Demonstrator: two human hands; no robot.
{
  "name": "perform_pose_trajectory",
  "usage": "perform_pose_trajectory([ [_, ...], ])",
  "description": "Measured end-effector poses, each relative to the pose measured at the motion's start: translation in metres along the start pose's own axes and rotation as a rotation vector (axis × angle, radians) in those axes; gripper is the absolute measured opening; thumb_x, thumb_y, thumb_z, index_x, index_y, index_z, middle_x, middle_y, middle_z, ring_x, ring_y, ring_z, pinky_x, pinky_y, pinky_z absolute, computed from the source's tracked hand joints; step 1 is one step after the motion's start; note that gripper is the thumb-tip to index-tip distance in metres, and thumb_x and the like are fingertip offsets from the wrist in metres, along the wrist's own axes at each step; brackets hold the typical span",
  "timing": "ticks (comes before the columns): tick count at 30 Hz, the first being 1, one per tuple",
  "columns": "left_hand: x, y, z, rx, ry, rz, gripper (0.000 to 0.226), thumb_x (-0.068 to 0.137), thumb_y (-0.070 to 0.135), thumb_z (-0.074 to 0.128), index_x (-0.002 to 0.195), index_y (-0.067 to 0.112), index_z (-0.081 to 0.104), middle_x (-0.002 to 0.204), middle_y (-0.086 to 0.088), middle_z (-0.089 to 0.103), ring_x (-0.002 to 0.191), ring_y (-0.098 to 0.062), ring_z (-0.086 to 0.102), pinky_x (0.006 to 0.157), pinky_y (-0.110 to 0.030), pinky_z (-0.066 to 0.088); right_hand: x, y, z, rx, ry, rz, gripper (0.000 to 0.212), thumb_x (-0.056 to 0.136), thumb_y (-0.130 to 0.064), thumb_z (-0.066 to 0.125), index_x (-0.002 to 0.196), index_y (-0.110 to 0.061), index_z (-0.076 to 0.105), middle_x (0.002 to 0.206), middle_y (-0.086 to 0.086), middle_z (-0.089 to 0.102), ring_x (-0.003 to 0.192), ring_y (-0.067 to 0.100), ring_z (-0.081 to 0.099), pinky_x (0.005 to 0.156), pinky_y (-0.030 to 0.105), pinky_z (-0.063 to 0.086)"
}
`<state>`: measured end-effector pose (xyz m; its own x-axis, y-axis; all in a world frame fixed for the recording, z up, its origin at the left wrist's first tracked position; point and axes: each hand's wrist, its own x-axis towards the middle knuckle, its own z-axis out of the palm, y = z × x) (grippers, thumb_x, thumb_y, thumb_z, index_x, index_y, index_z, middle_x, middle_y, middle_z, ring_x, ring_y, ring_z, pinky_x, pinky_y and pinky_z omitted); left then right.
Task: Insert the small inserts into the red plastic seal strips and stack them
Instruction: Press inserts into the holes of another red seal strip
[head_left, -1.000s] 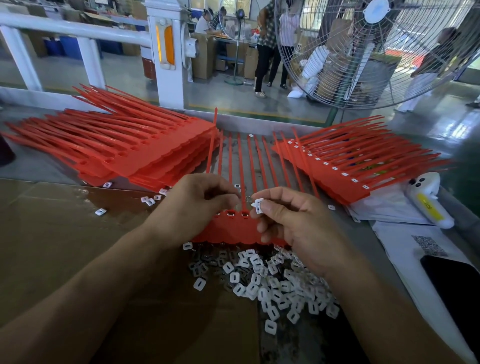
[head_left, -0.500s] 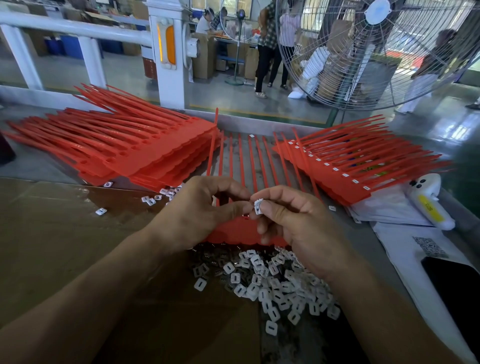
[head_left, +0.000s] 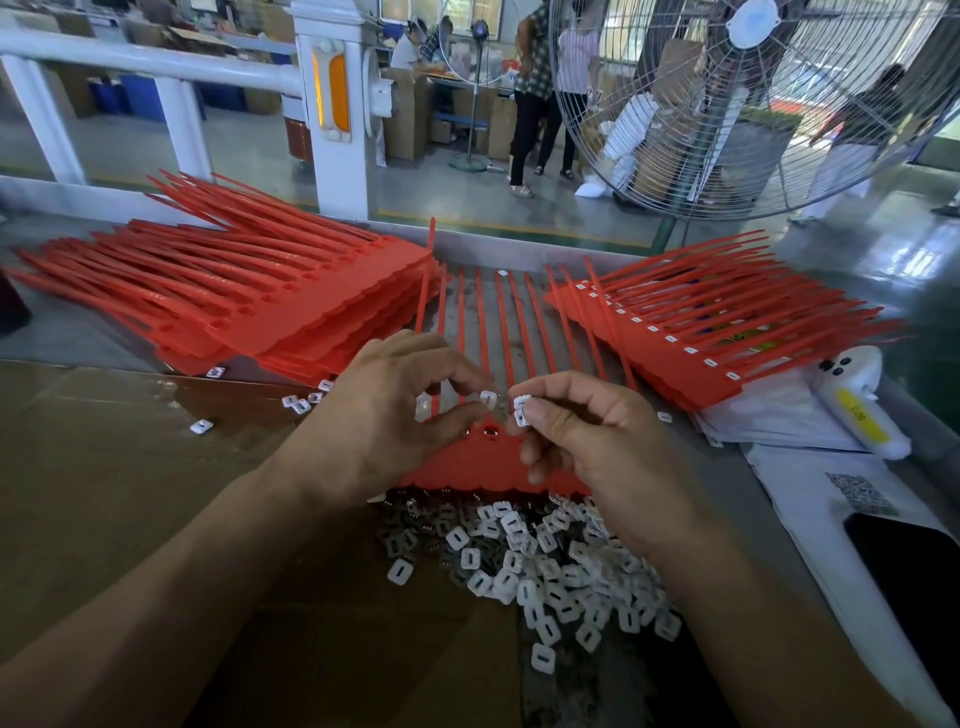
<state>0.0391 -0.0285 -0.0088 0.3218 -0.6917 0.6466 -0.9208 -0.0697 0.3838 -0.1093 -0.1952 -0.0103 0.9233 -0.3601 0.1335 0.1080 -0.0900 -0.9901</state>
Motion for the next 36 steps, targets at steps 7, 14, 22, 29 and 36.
perform_pose_trajectory([
  [7, 0.000, 0.012, 0.001, -0.108, -0.015, 0.007, 0.013, 0.090, 0.034, 0.072, 0.102, 0.029, 0.074, 0.092, 0.015, 0.066, 0.087, -0.012, 0.060, 0.080, -0.017, 0.042, -0.002, -0.001, 0.002, -0.069, -0.006, 0.015, 0.012, 0.095, -0.028, 0.068, 0.102, -0.025, 0.077, 0.082, 0.008, 0.074, 0.065, 0.019, 0.068, 0.065, 0.028, 0.057],
  [14, -0.002, 0.017, 0.007, -0.161, 0.037, -0.044, 0.012, 0.089, 0.019, 0.075, 0.100, 0.022, 0.076, 0.089, 0.016, 0.069, 0.084, -0.003, 0.063, 0.072, -0.008, 0.042, -0.003, -0.003, 0.005, -0.059, -0.030, 0.024, 0.008, 0.098, -0.022, 0.069, 0.101, -0.024, 0.077, 0.091, 0.008, 0.076, 0.071, 0.018, 0.070, 0.064, 0.027, 0.056],
  [22, 0.000, 0.015, 0.003, -0.160, 0.027, -0.083, 0.016, 0.090, 0.034, 0.068, 0.099, 0.024, 0.075, 0.088, 0.018, 0.069, 0.081, 0.004, 0.061, 0.070, -0.004, 0.040, -0.004, 0.000, 0.008, -0.075, 0.024, 0.053, 0.012, 0.100, -0.021, 0.068, 0.100, -0.025, 0.079, 0.081, 0.001, 0.074, 0.068, 0.014, 0.069, 0.063, 0.025, 0.056],
  [29, 0.000, 0.012, 0.002, -0.182, -0.082, -0.034, 0.023, 0.090, 0.020, 0.074, 0.111, 0.028, 0.073, 0.098, 0.014, 0.066, 0.091, -0.013, 0.065, 0.075, -0.017, 0.047, -0.001, -0.002, 0.007, 0.085, 0.010, 0.129, 0.013, 0.098, -0.014, 0.068, 0.099, -0.016, 0.081, 0.089, 0.010, 0.073, 0.070, 0.019, 0.066, 0.060, 0.028, 0.055],
  [36, 0.000, 0.014, 0.003, -0.155, -0.042, 0.053, 0.021, 0.090, 0.019, 0.073, 0.111, 0.020, 0.075, 0.101, 0.009, 0.063, 0.094, -0.014, 0.064, 0.078, -0.018, 0.047, -0.002, -0.006, 0.008, 0.254, -0.036, 0.189, 0.012, 0.090, -0.014, 0.070, 0.092, -0.010, 0.081, 0.081, 0.009, 0.071, 0.062, 0.014, 0.062, 0.052, 0.024, 0.051],
])
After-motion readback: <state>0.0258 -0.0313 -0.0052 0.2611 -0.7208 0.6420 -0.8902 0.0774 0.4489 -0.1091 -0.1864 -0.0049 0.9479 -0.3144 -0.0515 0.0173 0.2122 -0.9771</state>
